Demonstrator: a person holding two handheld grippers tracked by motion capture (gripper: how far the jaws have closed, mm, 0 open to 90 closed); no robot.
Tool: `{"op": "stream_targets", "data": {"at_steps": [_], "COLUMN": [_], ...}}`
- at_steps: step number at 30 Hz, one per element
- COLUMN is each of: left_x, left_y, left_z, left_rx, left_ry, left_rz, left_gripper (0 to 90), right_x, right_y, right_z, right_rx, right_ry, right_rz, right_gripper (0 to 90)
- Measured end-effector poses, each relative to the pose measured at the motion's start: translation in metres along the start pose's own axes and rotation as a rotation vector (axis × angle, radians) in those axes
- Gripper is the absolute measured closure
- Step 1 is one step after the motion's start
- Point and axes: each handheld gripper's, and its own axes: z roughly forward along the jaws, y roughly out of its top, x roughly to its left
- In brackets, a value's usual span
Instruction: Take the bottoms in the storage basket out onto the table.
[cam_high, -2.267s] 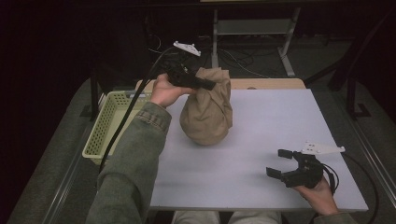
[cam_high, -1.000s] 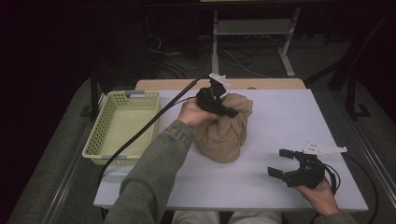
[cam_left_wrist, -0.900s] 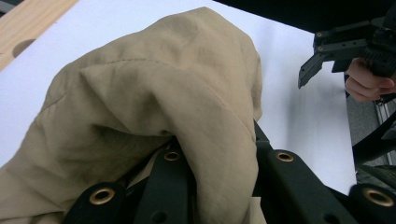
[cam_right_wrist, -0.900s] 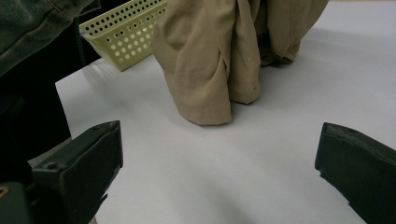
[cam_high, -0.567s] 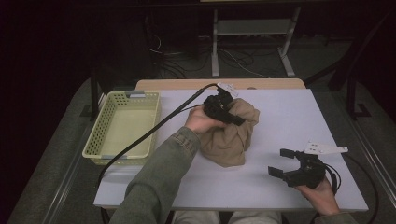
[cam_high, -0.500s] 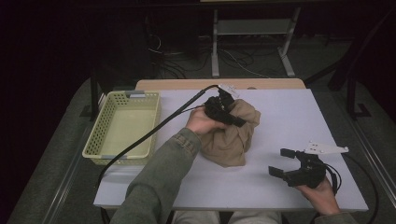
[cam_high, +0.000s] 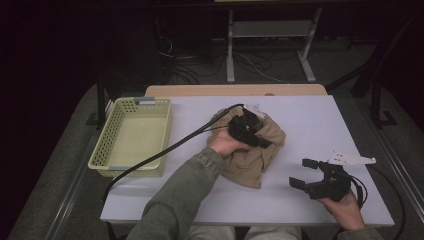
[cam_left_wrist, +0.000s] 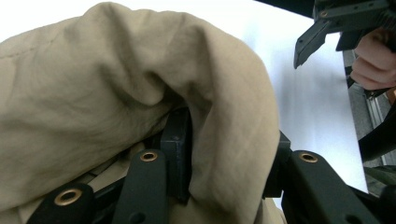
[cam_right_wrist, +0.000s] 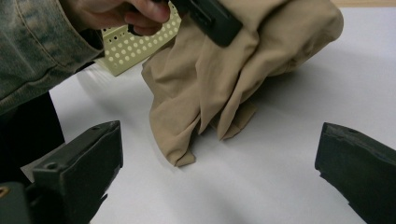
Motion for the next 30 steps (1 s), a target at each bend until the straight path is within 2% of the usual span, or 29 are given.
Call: {"op": "stream_targets", "data": {"at_steps": [5,7,8,10,11,13,14,18,26,27,30], "left_x": [-0.002,-0.003,-0.006,-0.008,-0.01,-0.011,-0.013,-0.015,-0.023,-0.026,-0.028], "left_y": [-0.003,-0.004,-0.004,-0.003,-0.003,-0.002,-0.002,0.0,0.002,0.001,0.0], "left_z": [0.008,0.009,0.009,0.008,0.007,0.003,0.002,-0.007,-0.021,-0.023,-0.031], "left_rx": [0.003,0.002,-0.005,-0.004,-0.01,-0.013,-0.022,-0.033,-0.005,0.002,0.001], "left_ry": [0.001,0.004,0.011,0.026,0.031,0.038,0.037,0.036,0.049,0.054,0.075], "left_rz": [-0.013,0.003,-0.008,0.011,-0.001,0.006,-0.012,-0.021,0.003,-0.013,-0.018], "left_gripper": [56.0,52.5,50.0,47.1,44.9,39.4,36.0,24.8,3.9,1.4,0.0], "right_x": [0.0,0.0,0.0,0.0,0.0,0.0,0.0,0.0,0.001,0.001,0.001], "right_y": [0.0,0.0,0.0,0.0,0.0,0.0,0.0,0.0,0.0,0.0,0.0], "right_z": [0.0,0.0,0.0,0.0,0.0,0.001,0.001,0.001,0.001,0.001,0.001], "right_rx": [0.002,0.002,0.002,0.002,0.002,0.002,0.002,0.004,0.003,0.003,0.005], "right_ry": [0.001,0.0,0.0,0.0,0.0,0.0,0.0,0.001,0.002,0.002,0.003], "right_rz": [-0.003,-0.002,-0.002,-0.004,-0.002,-0.002,-0.002,0.001,0.002,0.002,0.004], "right_gripper": [0.7,0.6,0.6,0.6,0.7,0.6,0.6,0.6,0.6,0.6,0.6]}}
